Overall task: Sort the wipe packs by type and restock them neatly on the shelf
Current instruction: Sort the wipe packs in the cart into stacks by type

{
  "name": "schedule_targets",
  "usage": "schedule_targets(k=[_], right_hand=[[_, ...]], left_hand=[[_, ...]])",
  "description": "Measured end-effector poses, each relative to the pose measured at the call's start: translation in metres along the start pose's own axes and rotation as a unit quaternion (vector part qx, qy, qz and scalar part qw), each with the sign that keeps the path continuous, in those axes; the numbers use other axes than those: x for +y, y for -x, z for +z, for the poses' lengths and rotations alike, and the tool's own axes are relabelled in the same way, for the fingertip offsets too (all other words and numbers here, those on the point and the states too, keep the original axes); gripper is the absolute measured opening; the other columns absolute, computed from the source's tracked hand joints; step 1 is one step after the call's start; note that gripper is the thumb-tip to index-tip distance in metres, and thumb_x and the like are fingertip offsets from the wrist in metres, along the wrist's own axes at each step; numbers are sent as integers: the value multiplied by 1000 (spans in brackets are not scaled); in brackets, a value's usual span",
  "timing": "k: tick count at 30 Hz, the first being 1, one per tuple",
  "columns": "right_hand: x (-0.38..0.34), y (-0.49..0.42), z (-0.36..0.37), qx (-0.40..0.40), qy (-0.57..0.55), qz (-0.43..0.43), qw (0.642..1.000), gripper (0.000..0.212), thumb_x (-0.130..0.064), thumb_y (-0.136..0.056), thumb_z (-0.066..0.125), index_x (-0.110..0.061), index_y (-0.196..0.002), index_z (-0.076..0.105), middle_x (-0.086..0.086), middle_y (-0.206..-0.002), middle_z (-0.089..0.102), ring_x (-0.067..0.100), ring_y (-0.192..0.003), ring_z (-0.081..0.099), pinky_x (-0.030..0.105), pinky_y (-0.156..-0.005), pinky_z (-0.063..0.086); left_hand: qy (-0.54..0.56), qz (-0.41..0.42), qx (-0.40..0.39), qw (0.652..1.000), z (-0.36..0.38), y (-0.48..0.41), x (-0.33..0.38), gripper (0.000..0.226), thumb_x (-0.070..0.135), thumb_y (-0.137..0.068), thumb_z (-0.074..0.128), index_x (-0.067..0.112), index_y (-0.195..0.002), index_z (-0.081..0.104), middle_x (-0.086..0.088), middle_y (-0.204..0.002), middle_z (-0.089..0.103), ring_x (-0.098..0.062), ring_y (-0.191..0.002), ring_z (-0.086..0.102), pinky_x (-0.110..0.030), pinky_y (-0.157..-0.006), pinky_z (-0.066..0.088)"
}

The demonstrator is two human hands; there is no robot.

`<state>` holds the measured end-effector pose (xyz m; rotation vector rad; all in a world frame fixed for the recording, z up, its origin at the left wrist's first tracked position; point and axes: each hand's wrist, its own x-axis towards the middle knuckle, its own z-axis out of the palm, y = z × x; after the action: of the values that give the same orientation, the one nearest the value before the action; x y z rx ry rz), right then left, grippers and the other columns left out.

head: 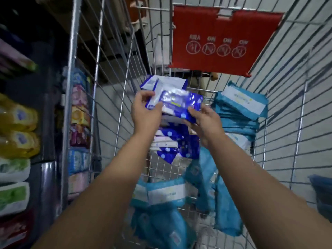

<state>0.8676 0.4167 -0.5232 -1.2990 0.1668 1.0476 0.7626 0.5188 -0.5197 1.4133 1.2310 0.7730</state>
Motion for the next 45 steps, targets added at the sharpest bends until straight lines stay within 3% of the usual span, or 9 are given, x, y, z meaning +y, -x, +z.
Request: schedule_targets(k=[6, 16, 19, 24, 29, 34, 39, 42, 45], right_hand=[[-12, -33, 28, -5, 187, -123, 975, 64, -7, -86, 69, -12, -143, 40, 3, -122, 58, 11, -97, 60, 14, -73, 53], [81, 27, -60, 27, 604, -209, 769, 64, -20, -86, 63, -11, -144, 37, 9, -143, 43, 26, -131, 40, 34, -109, 33], [111, 66, -77, -49, 684, -93, 722, 73, -24, -86, 60, -12, -149, 26, 11, -152, 27, 28, -139, 30, 33, -113, 25], [154, 106, -95, -112, 779, -107, 608, 89, -34, -37, 89, -12, -120, 65, 21, -131, 56, 34, -116, 60, 40, -83, 54], [165, 121, -108, -202, 792, -59, 572, 74, -22, -92, 51, -15, -153, 9, 14, -160, -2, 28, -148, 3, 40, -117, 12], [160, 124, -110, -198, 728, -79, 651, 65, -22, -89, 51, -23, -148, 23, 8, -146, 34, 28, -129, 40, 36, -103, 38], [150, 124, -105, -75, 486, -2, 871, 84, -40, -79, 68, -31, -149, 21, -7, -130, 50, 18, -113, 56, 40, -98, 47], [130, 112, -99, 31, 316, 4, 948, 27, -27, -81, 75, -25, -103, 60, 3, -96, 68, 20, -83, 65, 42, -78, 57], [98, 100, -93, 126, 220, -47, 966, 14, -26, -88, 67, -24, -95, 55, -1, -79, 64, 13, -69, 62, 25, -58, 53]], left_hand=[[-92, 87, 23, 992, 12, -36, 2, 20, 9, -89, 63, 10, -107, 55, -8, -122, 47, -1, -106, 53, -16, -92, 44], [-418, 142, -218, 870, -14, 67, -82, 54, 36, -95, 52, 14, -142, 38, -4, -159, 18, -24, -145, 18, -42, -115, 19], [-448, 154, -291, 832, -28, 112, -105, 56, 39, -90, 44, 12, -138, 42, -16, -151, 34, -31, -137, 33, -47, -106, 34], [-503, 131, -387, 761, -58, 156, -130, 75, 55, -67, 49, 5, -122, 55, -16, -114, 63, -34, -97, 65, -41, -80, 54], [-585, 106, -392, 702, -63, 158, -123, 81, 54, -71, 68, 17, -135, 36, -4, -132, 46, -25, -119, 48, -35, -99, 37], [-495, -83, -400, 767, -58, 150, -104, 54, 30, -68, 80, 20, -116, 56, 0, -110, 63, -21, -104, 60, -29, -82, 46], [-360, -191, -472, 782, -52, 124, -74, 33, -2, -78, 67, 25, -92, 58, 1, -89, 64, -11, -73, 58, -20, -60, 46], [-303, -191, -480, 801, -36, 112, -45, 33, -4, -81, 67, 20, -102, 62, -2, -88, 65, -10, -70, 59, -21, -61, 48], [-229, -154, -462, 843, -4, 101, -18, 36, -6, -82, 66, 24, -102, 60, -2, -93, 67, -11, -75, 62, -22, -67, 52]])
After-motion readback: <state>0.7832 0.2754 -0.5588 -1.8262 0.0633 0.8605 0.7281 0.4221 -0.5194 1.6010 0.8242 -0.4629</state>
